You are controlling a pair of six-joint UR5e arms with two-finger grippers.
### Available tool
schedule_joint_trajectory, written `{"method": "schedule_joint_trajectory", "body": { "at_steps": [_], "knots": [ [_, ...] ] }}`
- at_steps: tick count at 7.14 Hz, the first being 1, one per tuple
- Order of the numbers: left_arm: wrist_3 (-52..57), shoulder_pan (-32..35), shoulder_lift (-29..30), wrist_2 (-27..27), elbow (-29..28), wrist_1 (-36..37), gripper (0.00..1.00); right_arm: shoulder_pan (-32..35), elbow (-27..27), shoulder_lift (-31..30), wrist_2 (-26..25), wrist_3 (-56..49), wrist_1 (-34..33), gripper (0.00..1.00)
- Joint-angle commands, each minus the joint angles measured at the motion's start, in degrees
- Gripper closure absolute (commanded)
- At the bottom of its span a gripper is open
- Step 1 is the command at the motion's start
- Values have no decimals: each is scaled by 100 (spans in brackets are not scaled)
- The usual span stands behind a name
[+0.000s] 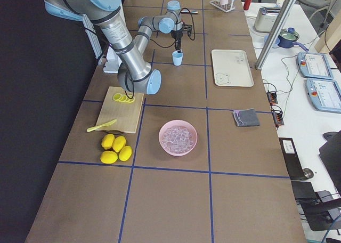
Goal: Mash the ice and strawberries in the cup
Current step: 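Carry the ice cube with the right gripper over the light-blue cup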
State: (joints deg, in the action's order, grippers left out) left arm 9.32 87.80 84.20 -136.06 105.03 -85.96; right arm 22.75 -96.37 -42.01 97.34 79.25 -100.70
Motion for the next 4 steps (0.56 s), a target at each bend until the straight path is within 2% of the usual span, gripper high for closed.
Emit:
{"method": "schedule_joint_trajectory", "body": {
  "at_steps": [1,2,3,4],
  "knots": [
    [0,0,0,0,0,0,0,-95,101,9,-49,30,24,79],
    [0,0,0,0,0,0,0,-130,127,9,-49,47,25,13],
    [0,0,0,0,0,0,0,-122,136,0,-40,38,33,1],
    [0,0,0,-9,0,0,0,-122,136,0,-40,47,42,1]
  ]
}}
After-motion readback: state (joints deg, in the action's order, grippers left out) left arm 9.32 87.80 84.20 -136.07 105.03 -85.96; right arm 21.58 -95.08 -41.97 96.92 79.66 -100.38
